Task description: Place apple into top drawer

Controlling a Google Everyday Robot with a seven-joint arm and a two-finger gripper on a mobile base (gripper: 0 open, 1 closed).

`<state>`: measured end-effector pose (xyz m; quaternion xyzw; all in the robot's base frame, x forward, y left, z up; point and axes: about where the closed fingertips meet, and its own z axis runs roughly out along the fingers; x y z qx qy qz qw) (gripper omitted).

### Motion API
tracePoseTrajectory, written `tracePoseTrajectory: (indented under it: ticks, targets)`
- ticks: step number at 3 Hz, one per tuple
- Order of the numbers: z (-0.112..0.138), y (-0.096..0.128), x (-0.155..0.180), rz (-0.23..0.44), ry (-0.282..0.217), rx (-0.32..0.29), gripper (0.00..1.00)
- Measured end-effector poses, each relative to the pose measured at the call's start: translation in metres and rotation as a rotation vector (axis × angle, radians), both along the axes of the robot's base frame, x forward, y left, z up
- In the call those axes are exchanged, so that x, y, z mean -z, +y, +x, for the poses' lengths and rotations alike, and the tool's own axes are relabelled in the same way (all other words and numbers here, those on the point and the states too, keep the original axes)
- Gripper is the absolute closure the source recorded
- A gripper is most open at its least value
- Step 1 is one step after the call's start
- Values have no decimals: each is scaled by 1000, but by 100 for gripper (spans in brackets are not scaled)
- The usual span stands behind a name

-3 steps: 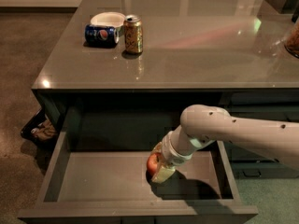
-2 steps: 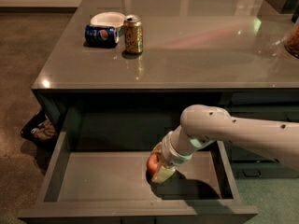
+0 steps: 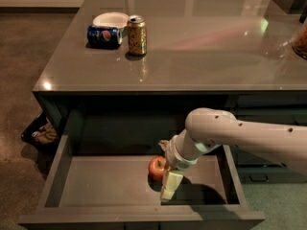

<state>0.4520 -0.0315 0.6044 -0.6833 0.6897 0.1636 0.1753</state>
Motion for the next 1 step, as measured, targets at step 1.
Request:
tracePoseTrajectory:
  ticks: [1]
  targets:
    - [0,0,0,0,0,0,0]
